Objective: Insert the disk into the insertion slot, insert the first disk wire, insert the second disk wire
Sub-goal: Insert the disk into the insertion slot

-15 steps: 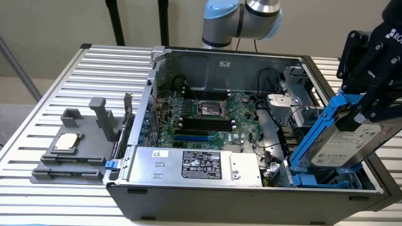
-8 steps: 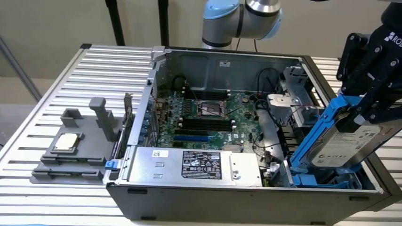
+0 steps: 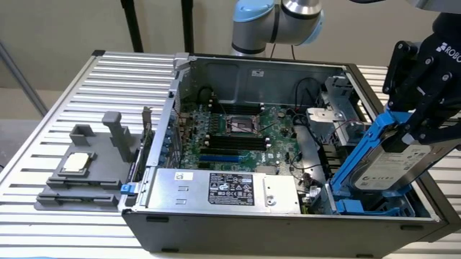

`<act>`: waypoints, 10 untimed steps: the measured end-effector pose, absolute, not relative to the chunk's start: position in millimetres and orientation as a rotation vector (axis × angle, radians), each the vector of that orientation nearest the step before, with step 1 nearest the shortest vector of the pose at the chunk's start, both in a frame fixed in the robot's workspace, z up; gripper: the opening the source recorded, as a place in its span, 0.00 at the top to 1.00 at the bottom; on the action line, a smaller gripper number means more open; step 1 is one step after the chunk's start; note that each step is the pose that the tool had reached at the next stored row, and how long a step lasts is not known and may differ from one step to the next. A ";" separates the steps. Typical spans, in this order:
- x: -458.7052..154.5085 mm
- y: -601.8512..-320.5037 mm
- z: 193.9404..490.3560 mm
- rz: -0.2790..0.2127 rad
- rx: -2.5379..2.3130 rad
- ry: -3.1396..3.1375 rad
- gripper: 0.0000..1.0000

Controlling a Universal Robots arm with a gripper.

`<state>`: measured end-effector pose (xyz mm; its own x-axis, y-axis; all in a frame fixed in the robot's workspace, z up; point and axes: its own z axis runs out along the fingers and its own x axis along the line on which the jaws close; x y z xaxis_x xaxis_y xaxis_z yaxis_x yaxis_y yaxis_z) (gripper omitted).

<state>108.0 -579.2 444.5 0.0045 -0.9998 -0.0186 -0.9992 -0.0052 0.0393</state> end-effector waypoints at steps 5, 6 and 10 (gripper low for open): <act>108.1 -580.4 443.9 -0.076 2.225 -2.206 0.67; 108.0 -581.1 443.8 -0.077 2.225 -2.205 0.67; 108.2 -583.6 443.8 -0.079 2.224 -2.204 0.67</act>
